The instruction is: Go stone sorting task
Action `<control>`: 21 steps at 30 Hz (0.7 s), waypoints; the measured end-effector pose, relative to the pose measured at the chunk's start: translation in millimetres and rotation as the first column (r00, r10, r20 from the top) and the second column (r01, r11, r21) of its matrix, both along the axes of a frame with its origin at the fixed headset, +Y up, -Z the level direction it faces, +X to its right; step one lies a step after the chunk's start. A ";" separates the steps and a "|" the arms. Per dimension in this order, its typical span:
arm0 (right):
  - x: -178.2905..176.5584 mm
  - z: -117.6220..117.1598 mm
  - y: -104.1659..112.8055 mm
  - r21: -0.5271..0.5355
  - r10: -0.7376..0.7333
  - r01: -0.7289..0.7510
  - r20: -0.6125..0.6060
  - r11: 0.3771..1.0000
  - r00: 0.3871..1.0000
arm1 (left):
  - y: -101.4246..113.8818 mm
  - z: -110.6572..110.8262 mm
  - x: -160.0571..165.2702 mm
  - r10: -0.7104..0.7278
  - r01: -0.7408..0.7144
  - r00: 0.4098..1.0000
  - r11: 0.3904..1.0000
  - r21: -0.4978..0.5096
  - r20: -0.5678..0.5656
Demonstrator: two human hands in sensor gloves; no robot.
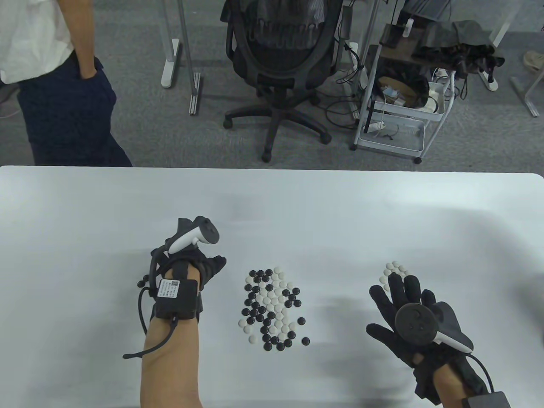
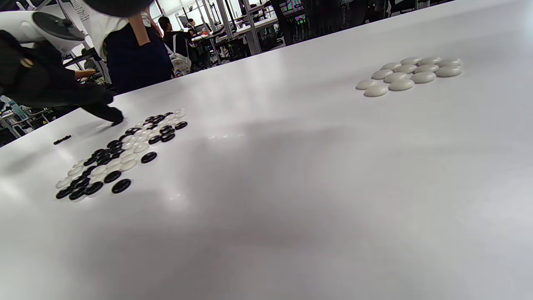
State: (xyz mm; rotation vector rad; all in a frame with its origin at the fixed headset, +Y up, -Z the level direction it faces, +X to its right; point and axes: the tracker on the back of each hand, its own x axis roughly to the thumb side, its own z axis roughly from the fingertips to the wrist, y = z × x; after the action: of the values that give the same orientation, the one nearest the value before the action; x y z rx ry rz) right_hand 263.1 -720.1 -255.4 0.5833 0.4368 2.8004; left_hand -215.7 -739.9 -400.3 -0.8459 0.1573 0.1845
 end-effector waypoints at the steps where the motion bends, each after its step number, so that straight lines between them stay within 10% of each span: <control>1: 0.0 0.0 0.0 -0.001 0.001 -0.001 0.000 1.000 1.000 | 0.7 4.1 -10.1 -0.012 0.012 1.000 1.000 -0.004 -0.014; 21: -0.7 -0.8 1.2 -0.010 0.010 -0.010 0.008 1.000 1.000 | 6.5 35.4 -74.5 -0.148 0.148 0.981 0.989 -0.007 -0.121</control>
State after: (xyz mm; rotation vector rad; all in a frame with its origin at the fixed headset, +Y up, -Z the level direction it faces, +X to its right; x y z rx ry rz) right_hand 262.5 -718.9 -256.2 0.5690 0.4528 2.8074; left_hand -290.2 -733.4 -364.9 -0.8175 0.3333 0.0961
